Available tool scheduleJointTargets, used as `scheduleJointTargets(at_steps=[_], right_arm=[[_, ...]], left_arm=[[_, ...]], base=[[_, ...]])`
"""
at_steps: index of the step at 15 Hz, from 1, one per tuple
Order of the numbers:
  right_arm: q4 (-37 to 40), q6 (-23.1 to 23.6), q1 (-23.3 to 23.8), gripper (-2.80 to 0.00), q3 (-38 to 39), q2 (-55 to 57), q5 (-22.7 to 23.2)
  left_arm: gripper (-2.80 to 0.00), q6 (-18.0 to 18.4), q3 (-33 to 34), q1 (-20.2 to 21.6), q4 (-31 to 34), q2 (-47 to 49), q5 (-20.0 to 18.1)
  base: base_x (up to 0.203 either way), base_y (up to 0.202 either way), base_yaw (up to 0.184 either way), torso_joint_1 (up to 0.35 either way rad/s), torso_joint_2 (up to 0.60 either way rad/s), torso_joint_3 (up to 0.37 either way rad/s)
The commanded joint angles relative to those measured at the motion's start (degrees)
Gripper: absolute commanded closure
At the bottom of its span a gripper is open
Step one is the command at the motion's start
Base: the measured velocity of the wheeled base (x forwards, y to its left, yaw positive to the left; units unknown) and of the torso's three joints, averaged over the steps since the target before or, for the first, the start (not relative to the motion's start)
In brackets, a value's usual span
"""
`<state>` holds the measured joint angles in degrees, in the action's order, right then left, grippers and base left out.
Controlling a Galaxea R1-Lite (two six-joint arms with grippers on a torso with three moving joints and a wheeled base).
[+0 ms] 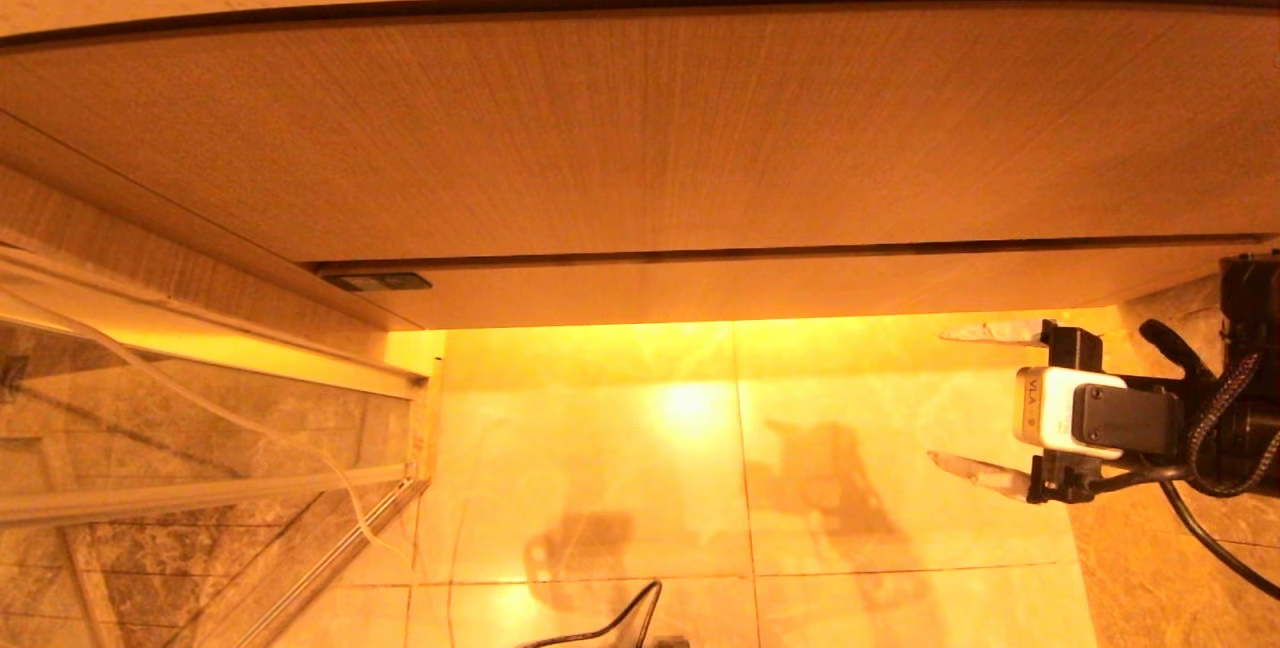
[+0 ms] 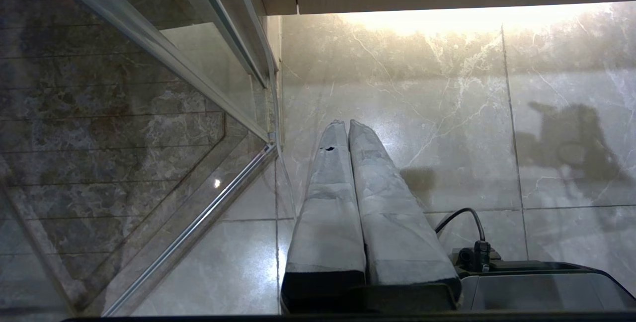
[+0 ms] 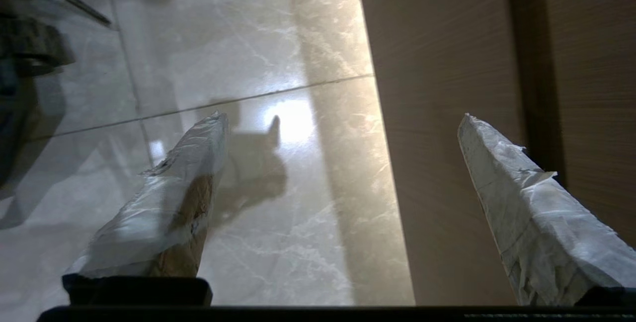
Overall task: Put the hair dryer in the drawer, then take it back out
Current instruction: Pull open the drawer
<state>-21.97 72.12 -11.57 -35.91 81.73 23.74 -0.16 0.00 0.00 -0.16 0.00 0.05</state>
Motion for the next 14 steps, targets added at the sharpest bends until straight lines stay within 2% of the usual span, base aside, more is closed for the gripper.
scheduleJointTargets(at_steps=[1,14], right_arm=[[-1.58,0.39,-0.03,-2.80,0.40,0.79,0.08],[-2.38,0.04,0.06,-2.80,1.37,0.00,0.08]], left_arm=[[0.00,-0.02,0.00,0.00,-0.02,0.00,0.03],[0.00,-0.02,0.00,0.00,-0.02,0.00,0.03]], base=[[0.000,0.000,0.000,0.000,0.00,0.000],[0.000,0.000,0.000,0.000,0.00,0.000]])
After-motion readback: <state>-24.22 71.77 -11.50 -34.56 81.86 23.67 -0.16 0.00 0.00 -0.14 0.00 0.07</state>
